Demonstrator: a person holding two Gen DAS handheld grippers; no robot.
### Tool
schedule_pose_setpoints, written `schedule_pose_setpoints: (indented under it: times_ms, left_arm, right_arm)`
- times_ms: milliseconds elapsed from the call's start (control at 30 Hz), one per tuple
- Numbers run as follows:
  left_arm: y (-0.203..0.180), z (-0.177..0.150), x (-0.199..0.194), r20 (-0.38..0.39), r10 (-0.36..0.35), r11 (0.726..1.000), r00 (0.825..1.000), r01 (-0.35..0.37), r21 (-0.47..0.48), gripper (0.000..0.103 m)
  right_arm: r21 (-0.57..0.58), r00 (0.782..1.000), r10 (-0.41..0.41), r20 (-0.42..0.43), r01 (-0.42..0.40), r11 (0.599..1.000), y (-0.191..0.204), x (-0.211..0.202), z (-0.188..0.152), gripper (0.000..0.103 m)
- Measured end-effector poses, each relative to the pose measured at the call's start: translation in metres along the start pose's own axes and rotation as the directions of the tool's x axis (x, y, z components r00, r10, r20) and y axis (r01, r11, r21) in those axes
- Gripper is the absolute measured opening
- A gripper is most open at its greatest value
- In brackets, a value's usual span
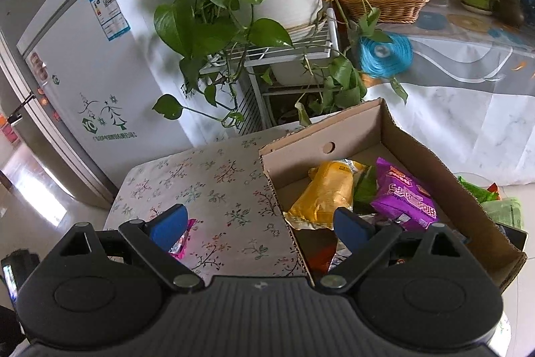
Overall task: Organize snacks
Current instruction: 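Close left tool on the blue foil pack while right tool approaches the pink pack, then lower right tool onto the pink Amera pack and close it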
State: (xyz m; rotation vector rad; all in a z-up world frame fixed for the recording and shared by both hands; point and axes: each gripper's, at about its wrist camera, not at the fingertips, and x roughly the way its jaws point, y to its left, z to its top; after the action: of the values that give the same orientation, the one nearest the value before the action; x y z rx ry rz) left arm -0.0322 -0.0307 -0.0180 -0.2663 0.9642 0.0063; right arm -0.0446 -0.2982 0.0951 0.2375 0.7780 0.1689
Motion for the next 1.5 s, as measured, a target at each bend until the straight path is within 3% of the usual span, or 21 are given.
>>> schedule_pose_setpoints:
  times_ms: [267,400,600,733,833,1000,1067,1267,1500]
  left_arm:
    - [-0.003,-0.011,-0.023,0.034,-0.07,0.997,0.997,0.069,0.027,0.096]
    - [-0.003,-0.013,-0.017,0.045,-0.048,0.999,0.998,0.047,0.017,0.096]
    - [-0.013,-0.015,-0.011,0.054,-0.067,0.987,0.996,0.058,0.149,0.096]
    - [-0.025,-0.022,-0.005,0.056,-0.079,0.955,0.995,0.059,0.291,0.096]
    - [-0.029,-0.029,0.004,0.058,-0.059,0.941,0.997,0.036,0.337,0.097]
    - [-0.021,-0.028,0.011,0.06,-0.072,0.966,0.996,0.055,0.253,0.092]
    - [-0.016,-0.029,0.011,0.049,-0.083,0.971,0.995,0.07,0.229,0.082]
    - [-0.002,-0.03,0.006,0.048,-0.092,0.979,0.995,0.081,0.186,0.067]
    - [0.031,-0.024,-0.004,0.085,-0.014,0.992,0.996,0.003,0.13,0.064]
  right_arm:
    - [-0.053,0.999,0.008,-0.04,-0.01,0.999,0.016,0.014,-0.007,0.097]
    - [-0.068,0.998,0.022,-0.055,-0.026,0.997,0.024,0.021,-0.01,0.097]
    - [-0.107,0.996,0.038,-0.079,-0.046,0.993,0.036,0.028,-0.013,0.097]
    - [-0.11,0.994,0.06,-0.095,-0.071,0.991,0.041,0.035,-0.014,0.097]
    - [-0.114,0.992,0.06,-0.113,-0.073,0.991,0.045,0.045,-0.015,0.097]
    - [-0.083,0.986,0.081,-0.144,-0.093,0.992,0.049,0.062,-0.017,0.097]
    - [-0.079,0.984,0.091,-0.154,-0.104,0.991,0.052,0.069,-0.019,0.097]
    - [-0.14,0.979,0.1,-0.177,-0.126,0.982,0.069,0.094,-0.025,0.094]
    - [-0.167,0.97,0.113,-0.217,-0.151,0.974,0.087,0.127,-0.033,0.089]
